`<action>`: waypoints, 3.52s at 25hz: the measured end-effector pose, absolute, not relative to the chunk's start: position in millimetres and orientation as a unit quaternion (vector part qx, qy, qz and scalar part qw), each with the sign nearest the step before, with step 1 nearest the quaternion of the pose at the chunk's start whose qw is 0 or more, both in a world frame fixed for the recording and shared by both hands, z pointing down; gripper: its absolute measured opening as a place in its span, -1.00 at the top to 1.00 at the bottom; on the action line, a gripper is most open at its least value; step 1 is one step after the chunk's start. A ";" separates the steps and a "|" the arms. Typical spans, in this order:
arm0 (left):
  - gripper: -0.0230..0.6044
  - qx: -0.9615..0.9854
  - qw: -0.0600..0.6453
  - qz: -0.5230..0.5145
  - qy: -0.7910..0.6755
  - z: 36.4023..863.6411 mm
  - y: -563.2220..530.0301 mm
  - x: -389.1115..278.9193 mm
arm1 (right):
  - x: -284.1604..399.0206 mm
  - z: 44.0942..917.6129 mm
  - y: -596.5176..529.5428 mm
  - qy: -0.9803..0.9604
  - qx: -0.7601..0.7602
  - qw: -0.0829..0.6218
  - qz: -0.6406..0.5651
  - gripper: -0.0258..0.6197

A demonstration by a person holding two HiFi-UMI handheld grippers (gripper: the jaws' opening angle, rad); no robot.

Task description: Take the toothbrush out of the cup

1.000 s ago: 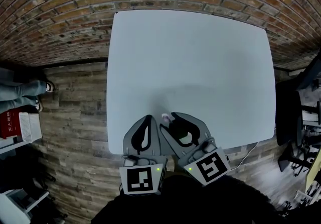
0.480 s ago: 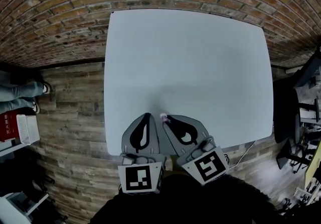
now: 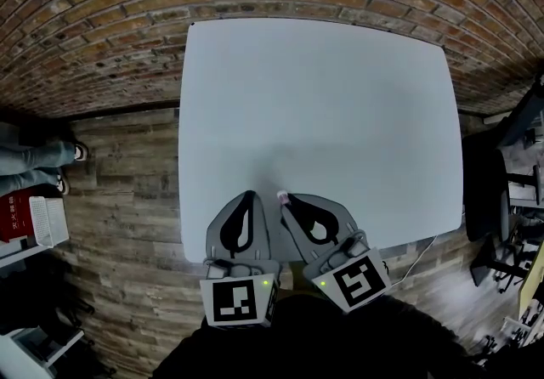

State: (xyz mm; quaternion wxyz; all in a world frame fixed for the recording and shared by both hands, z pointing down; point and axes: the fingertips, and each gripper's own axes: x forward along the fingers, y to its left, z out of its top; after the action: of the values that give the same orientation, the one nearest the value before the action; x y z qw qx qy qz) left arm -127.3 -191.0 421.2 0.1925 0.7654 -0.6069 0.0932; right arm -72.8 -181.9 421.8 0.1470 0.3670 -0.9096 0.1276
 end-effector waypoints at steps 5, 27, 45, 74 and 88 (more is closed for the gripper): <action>0.90 0.770 0.187 0.092 -0.603 416.3 -190.2 -125.0 | -68.1 415.2 -181.2 -0.907 0.379 0.136 0.124 0.83; 0.90 0.802 0.150 0.072 -0.573 380.4 -185.6 -105.4 | -50.9 377.7 -176.4 -0.899 0.415 0.071 0.120 0.83; 0.90 0.832 0.059 0.020 -0.552 296.1 -165.4 -93.2 | -40.6 278.6 -157.2 -0.899 0.435 -0.029 0.045 0.83; 0.90 0.815 0.033 0.027 -0.578 284.2 -13.6 -26.0 | 14.9 258.2 -9.8 -0.919 0.388 -0.058 0.025 0.83; 0.90 0.816 0.012 0.024 -0.578 270.7 -14.8 -20.2 | 18.6 246.4 -11.5 -0.921 0.382 -0.071 0.013 0.84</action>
State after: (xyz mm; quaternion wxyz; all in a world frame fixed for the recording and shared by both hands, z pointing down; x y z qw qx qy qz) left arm -20.2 -14.8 270.7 0.0125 0.8159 -0.5776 0.0237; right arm 18.6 -11.5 246.4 -0.0714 0.3823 -0.9212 0.0131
